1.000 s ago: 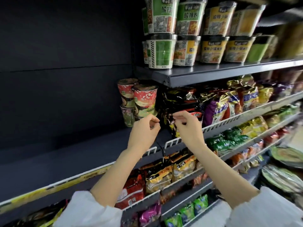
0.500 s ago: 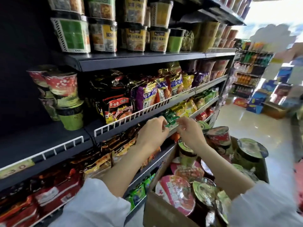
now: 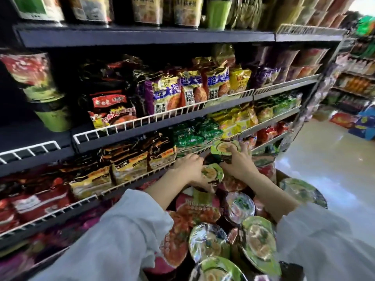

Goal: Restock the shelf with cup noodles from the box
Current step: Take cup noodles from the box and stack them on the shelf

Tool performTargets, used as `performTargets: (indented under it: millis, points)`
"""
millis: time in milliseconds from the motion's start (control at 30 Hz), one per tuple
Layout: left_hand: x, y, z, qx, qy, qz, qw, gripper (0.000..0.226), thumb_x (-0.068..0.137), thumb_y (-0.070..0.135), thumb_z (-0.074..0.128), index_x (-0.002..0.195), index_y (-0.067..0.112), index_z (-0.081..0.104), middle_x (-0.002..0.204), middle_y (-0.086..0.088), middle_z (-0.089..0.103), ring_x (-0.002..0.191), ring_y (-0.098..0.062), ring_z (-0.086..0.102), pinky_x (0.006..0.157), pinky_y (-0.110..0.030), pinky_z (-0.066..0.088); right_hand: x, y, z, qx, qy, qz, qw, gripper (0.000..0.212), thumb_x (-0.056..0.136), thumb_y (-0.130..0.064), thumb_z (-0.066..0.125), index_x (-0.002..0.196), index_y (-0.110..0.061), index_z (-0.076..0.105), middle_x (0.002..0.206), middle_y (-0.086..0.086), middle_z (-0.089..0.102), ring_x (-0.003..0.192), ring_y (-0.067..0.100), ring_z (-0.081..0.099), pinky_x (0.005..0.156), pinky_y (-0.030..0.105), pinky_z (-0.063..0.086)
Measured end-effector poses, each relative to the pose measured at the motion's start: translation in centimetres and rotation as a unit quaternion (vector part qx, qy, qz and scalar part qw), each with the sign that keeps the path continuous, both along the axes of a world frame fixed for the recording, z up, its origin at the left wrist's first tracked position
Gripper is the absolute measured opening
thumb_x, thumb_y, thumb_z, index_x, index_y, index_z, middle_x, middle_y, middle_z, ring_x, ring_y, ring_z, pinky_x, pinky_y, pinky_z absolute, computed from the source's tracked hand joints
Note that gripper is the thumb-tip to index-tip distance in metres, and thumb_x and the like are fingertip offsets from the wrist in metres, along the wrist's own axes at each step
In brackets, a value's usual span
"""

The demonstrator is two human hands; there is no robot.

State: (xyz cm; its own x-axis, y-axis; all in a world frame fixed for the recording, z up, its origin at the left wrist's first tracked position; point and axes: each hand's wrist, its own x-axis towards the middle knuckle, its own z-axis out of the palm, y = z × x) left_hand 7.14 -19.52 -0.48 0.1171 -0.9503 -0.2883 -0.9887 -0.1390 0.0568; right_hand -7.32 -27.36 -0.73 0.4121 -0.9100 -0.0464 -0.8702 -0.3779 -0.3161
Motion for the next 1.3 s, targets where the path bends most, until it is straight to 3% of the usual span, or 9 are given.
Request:
performTargets:
  millis: [167,267,367,500,667,833,1000,1167,1300]
  points:
    - [-0.8,-0.9,-1.0,0.023,0.014,0.024,0.999,0.121,0.062,0.069,0.070,0.152,0.023,0.003,0.157,-0.009,0.006,0.144,-0.032,0.008,0.114,-0.052,0.018,0.8,-2.5,-1.3,-0.011,0.022,-0.003,1.000,0.075,0.083,-0.052,0.060,0.139,-0.012,0.030,0.152,0.029,0.006,0.142,0.043,0.002,0.112,0.049,0.018]
    - [-1.6,-1.1,-1.2,0.031,0.027,0.042,0.998,0.116,0.063,0.064,0.072,0.151,0.025,0.007,0.155,-0.010,0.006,0.143,-0.036,0.005,0.112,-0.056,0.017,1.0,-3.2,-1.3,-0.014,0.007,-0.024,1.000,0.073,0.077,-0.054,0.066,0.130,-0.014,0.036,0.142,0.031,0.025,0.134,0.045,0.023,0.106,0.051,0.027]
    - [-2.3,-1.0,-1.2,-0.002,0.059,0.074,0.996,0.111,0.063,0.061,0.074,0.149,0.021,0.016,0.149,-0.013,0.015,0.139,-0.038,0.013,0.110,-0.053,0.022,0.5,-3.2,-1.1,-0.002,-0.054,-0.024,0.998,0.061,0.072,-0.048,0.073,0.110,-0.013,0.041,0.124,0.023,0.036,0.118,0.041,0.035,0.091,0.045,0.039]
    - [-2.0,0.8,0.4,-0.123,0.130,0.122,0.976,0.103,0.063,0.059,0.073,0.145,0.021,0.023,0.142,-0.008,0.019,0.132,-0.032,0.024,0.107,-0.045,0.030,-0.5,-2.4,0.5,0.030,-0.141,-0.019,0.989,0.056,0.074,-0.052,0.069,0.110,-0.017,0.044,0.121,0.021,0.036,0.118,0.038,0.032,0.093,0.043,0.033]
    - [0.4,4.7,4.3,-0.310,0.242,0.168,0.904,0.090,0.068,0.049,0.077,0.141,0.021,0.033,0.132,-0.002,0.030,0.126,-0.018,0.037,0.102,-0.025,0.033,0.6,0.0,5.5,0.022,-0.225,0.031,0.974,0.051,0.076,-0.051,0.068,0.115,-0.023,0.050,0.128,0.015,0.036,0.121,0.031,0.036,0.082,0.034,0.037]
    - [3.6,9.1,8.3,-0.499,0.246,0.220,0.801,0.090,0.063,0.049,0.080,0.136,0.018,0.036,0.134,-0.003,0.032,0.124,-0.013,0.036,0.104,-0.022,0.032,4.2,3.9,8.9,-0.006,-0.240,0.095,0.966,0.062,0.076,-0.050,0.070,0.128,-0.024,0.049,0.135,0.012,0.032,0.126,0.029,0.036,0.096,0.032,0.038]
    - [9.2,14.7,10.1,-0.582,0.217,0.264,0.738,0.086,0.061,0.046,0.082,0.130,0.017,0.040,0.128,-0.007,0.038,0.106,-0.005,0.039,0.087,-0.003,0.028,10.0,9.0,11.0,0.013,-0.264,0.168,0.950,0.060,0.078,-0.051,0.068,0.130,-0.027,0.049,0.138,0.006,0.028,0.124,0.026,0.037,0.093,0.025,0.034]
    - [16.3,22.0,10.4,-0.666,0.196,0.300,0.654,0.082,0.061,0.041,0.083,0.126,0.013,0.042,0.126,-0.008,0.038,0.104,0.000,0.036,0.084,0.005,0.028,17.9,15.2,12.5,-0.008,-0.276,0.240,0.931,0.055,0.078,-0.051,0.067,0.126,-0.028,0.052,0.138,0.005,0.034,0.128,0.022,0.033,0.089,0.023,0.029]
    - [23.9,27.8,11.2,-0.674,0.160,0.328,0.642,0.078,0.062,0.031,0.086,0.125,0.008,0.045,0.128,-0.013,0.036,0.105,-0.004,0.034,0.086,0.004,0.025,25.1,20.2,13.5,0.002,-0.309,0.273,0.911,0.053,0.076,-0.051,0.068,0.123,-0.029,0.056,0.134,0.004,0.038,0.129,0.018,0.033,0.092,0.024,0.030]
